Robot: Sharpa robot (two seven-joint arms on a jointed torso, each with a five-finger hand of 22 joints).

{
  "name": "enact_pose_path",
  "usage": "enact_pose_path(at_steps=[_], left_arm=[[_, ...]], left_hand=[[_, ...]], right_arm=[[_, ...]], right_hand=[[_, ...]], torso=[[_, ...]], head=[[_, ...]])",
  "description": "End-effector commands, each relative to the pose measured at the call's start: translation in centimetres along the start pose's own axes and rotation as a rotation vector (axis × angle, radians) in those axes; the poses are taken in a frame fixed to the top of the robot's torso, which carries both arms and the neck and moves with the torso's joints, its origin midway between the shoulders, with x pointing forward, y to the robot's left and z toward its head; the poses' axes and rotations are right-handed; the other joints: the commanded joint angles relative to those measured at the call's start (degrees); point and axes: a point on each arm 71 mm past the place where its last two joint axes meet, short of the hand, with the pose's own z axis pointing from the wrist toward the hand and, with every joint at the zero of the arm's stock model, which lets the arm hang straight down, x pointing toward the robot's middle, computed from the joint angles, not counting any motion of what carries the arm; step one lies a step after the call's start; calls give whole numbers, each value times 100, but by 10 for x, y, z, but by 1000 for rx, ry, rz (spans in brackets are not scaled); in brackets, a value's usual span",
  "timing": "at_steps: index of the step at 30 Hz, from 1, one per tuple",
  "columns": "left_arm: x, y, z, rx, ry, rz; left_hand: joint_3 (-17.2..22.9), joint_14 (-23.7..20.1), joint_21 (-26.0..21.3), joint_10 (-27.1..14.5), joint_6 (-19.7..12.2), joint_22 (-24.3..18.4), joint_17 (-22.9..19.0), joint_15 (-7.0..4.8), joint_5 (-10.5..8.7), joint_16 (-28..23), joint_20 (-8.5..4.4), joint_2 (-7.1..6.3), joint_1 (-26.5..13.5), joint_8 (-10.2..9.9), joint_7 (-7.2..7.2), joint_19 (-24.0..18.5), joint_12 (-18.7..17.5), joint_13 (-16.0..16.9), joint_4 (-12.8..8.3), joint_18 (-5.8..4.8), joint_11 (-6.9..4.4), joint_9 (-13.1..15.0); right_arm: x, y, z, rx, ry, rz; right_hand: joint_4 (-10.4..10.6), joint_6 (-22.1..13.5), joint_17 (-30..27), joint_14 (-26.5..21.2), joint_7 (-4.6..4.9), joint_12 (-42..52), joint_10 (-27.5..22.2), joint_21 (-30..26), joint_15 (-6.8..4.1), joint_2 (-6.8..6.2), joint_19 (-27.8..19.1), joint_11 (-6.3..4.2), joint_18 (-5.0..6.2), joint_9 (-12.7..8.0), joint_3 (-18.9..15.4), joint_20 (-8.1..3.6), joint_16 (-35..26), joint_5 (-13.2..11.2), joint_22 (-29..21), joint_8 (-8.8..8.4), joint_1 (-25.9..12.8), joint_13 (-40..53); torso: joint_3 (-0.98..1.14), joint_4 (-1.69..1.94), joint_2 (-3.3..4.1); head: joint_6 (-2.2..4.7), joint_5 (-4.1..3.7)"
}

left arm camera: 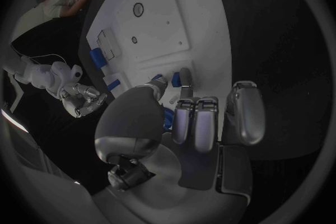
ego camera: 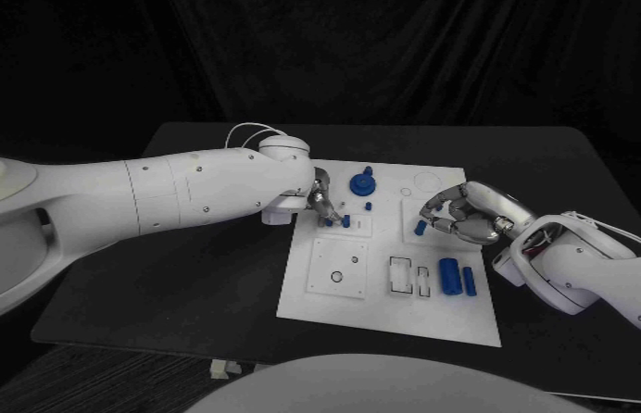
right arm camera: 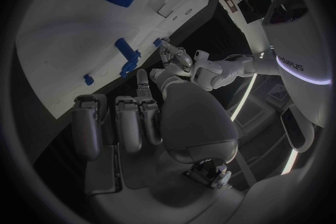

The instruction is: Assemble the parts on the task board

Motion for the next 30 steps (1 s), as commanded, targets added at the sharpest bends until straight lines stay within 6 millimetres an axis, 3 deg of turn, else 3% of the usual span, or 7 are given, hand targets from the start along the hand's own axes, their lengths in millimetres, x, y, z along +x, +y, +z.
enact_pose_path(at_steps=[1,12,16,20,24,26,30], left_arm=[[8,3,1,27,4,-23],[6,13,-13,72,-118,-46],[5,17,-17,96,-147,-63],[4,22,-23,143,-179,-114],[1,28,-32,256,-204,-202],[-1,30,-38,315,-209,-236],[-4,34,-48,430,-214,-284]], left_hand=[[-36,605,-7,598,-33,1052,1510,50,45,15,49,2,49,54,1,54,20,1510,-2,82,32,47],[-128,605,62,598,25,1074,1510,15,117,15,25,-26,256,342,-63,88,20,1510,15,71,-16,263],[-30,605,75,598,36,1079,1510,-37,491,15,-21,-74,686,498,-142,96,20,1510,-101,69,-83,362],[-18,605,108,598,43,1088,1510,-45,470,15,-29,-111,741,522,-150,106,20,1510,-94,62,-93,370],[-42,605,135,598,-41,1096,1510,-33,129,15,-28,-236,823,481,-113,106,20,1510,5,55,-70,310],[-113,605,98,598,-132,1086,1510,4,-165,15,-4,-300,845,374,-59,80,20,1510,20,60,-23,189],[-288,605,32,592,-210,1068,1510,78,-410,15,58,-362,1001,235,25,22,13,1504,15,72,58,-36]], right_arm=[[0,-1,-1,6,-1,0],[-1,-2,-3,9,-6,-1],[-2,-3,-4,11,-7,-2],[-2,-4,-5,14,-8,-2],[-3,-5,-6,16,-12,-3],[-4,-5,-7,16,-16,-4],[-6,-6,-9,16,-27,-5]], right_hand=[[-35,-21,1509,616,-2,15,606,-36,11,-7,436,15,-26,-3,6,22,15,36,1419,-39,49,1509],[-36,-17,1509,616,-1,15,606,-39,12,-5,434,16,-25,-2,8,23,15,41,1418,-37,49,1509],[-37,5,1509,616,1,15,606,-41,14,-2,432,20,-25,4,9,24,15,44,1417,-25,47,1509],[-37,9,1509,616,1,15,606,-43,14,-2,431,21,-24,5,9,24,15,45,1417,-22,47,1509],[-37,9,1509,616,1,15,606,-43,14,-2,431,21,-24,5,9,24,15,45,1417,-22,47,1509],[-38,14,1509,616,1,15,606,-38,15,-4,435,22,-26,6,8,24,15,45,1419,-20,46,1509],[-21,20,1509,616,9,15,606,-39,19,-18,434,28,-25,7,-9,27,15,29,1418,-18,14,1509]], torso=[[0,0,1],[-2,1,-4],[-3,0,-6],[-3,0,-4],[-2,-1,-5],[-2,-3,-5],[-4,-7,1]], head=[[0,-5],[0,-11],[0,7],[0,5],[0,-20],[0,-31],[0,-23]])
